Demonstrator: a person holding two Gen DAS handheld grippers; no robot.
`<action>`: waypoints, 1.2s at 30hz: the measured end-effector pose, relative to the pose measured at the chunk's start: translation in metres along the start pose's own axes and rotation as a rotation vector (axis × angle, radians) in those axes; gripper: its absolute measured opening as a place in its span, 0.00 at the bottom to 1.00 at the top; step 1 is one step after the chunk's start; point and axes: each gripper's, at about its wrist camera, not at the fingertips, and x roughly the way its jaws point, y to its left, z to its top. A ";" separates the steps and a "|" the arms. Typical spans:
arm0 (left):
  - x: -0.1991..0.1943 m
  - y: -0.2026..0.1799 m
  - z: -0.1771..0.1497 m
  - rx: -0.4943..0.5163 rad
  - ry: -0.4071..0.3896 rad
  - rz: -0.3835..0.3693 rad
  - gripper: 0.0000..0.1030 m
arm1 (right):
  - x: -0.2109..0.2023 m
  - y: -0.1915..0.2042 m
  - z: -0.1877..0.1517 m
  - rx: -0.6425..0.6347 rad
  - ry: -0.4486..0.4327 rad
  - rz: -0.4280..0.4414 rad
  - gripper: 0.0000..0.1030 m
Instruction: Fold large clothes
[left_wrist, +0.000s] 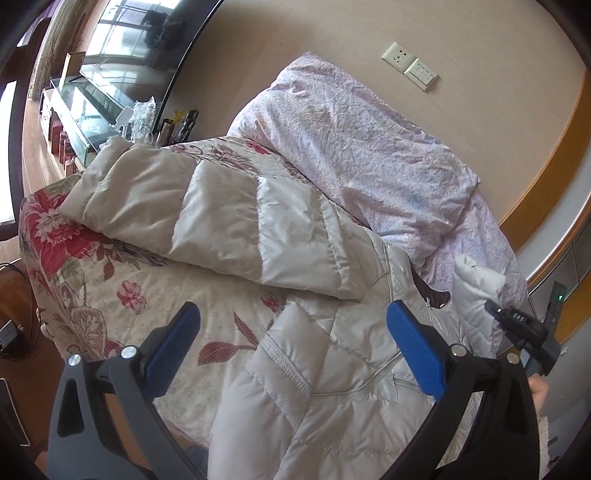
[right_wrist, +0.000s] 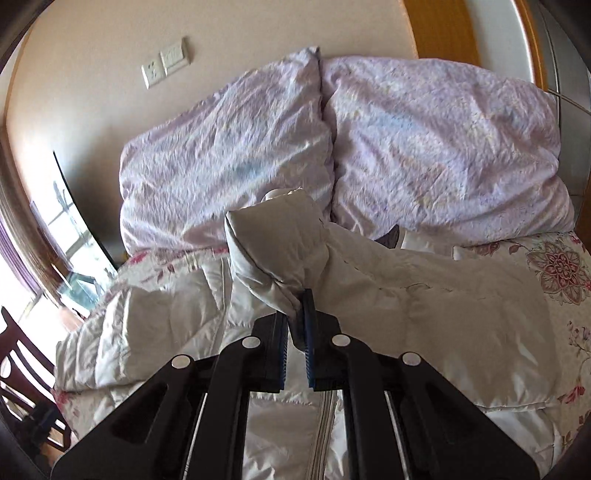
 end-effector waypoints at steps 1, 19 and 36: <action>0.001 0.002 0.000 -0.008 0.004 0.000 0.98 | 0.010 0.003 -0.005 -0.012 0.025 -0.008 0.08; 0.022 0.022 0.009 -0.145 0.065 0.002 0.98 | 0.004 0.005 -0.023 -0.077 0.131 -0.040 0.56; 0.046 0.083 0.035 -0.459 0.015 0.051 0.97 | 0.059 -0.058 -0.033 0.124 0.335 -0.086 0.68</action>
